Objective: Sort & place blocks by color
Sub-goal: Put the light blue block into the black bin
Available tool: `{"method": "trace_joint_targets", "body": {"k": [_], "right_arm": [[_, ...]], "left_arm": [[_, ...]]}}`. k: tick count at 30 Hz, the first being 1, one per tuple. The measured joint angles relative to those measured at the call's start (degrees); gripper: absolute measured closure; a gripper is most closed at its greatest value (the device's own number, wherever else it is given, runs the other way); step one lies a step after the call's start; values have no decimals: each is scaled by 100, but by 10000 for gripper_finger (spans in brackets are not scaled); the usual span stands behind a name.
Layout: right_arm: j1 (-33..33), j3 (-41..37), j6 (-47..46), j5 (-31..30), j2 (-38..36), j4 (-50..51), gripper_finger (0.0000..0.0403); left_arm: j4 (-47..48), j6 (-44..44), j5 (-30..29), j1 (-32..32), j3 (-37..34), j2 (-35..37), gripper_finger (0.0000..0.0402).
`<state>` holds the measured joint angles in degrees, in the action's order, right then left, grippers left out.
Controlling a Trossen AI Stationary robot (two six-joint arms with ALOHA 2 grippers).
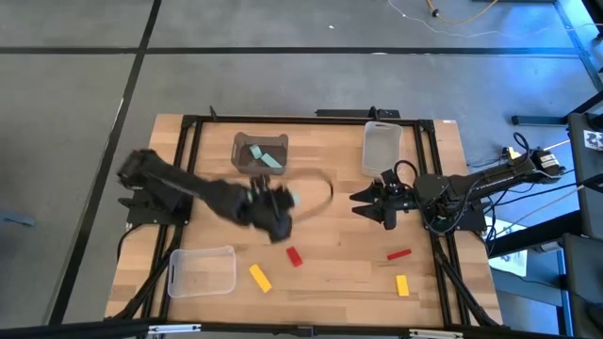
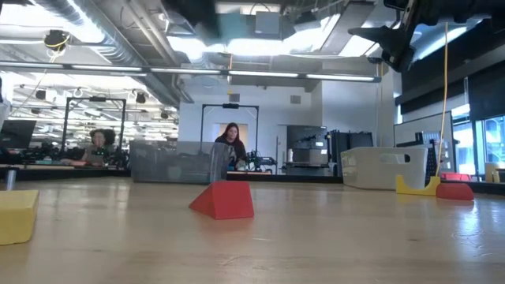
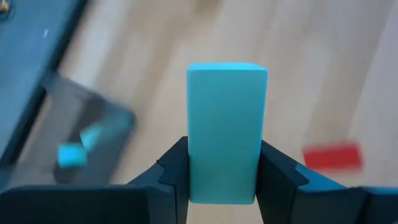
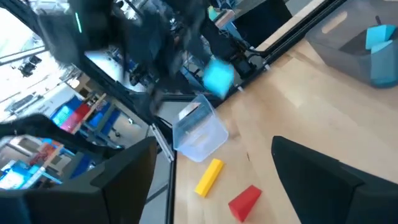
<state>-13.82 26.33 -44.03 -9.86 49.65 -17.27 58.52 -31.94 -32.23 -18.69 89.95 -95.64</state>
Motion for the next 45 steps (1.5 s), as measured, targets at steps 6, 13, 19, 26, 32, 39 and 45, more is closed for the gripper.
{"method": "trace_joint_targets", "body": {"k": [6,13,19,26,32,39,45], "right_arm": [[59,0,620,45,0,-9,85],[64,0,1461,43,0,-65,85],[70,0,1608,43,0,-295,85],[100,0,1764,43,9,-312,85],[205,0,1734,32,9,-523,85],[312,0,1722,-605,9,-790,85],[454,0,1430,-984,9,-703,85]], "left_arm": [[-1637,1262,764,1095,-111,896,281],[-5204,1316,2390,2048,-1714,1434,281],[-7808,230,2734,2200,-3223,1436,281],[-8448,-246,2685,2004,-3800,1518,281],[-8220,164,2789,2025,-3799,1720,281],[-5826,907,3038,2497,-3803,2650,281],[-3579,1743,2969,3438,-3797,3335,281]]}}
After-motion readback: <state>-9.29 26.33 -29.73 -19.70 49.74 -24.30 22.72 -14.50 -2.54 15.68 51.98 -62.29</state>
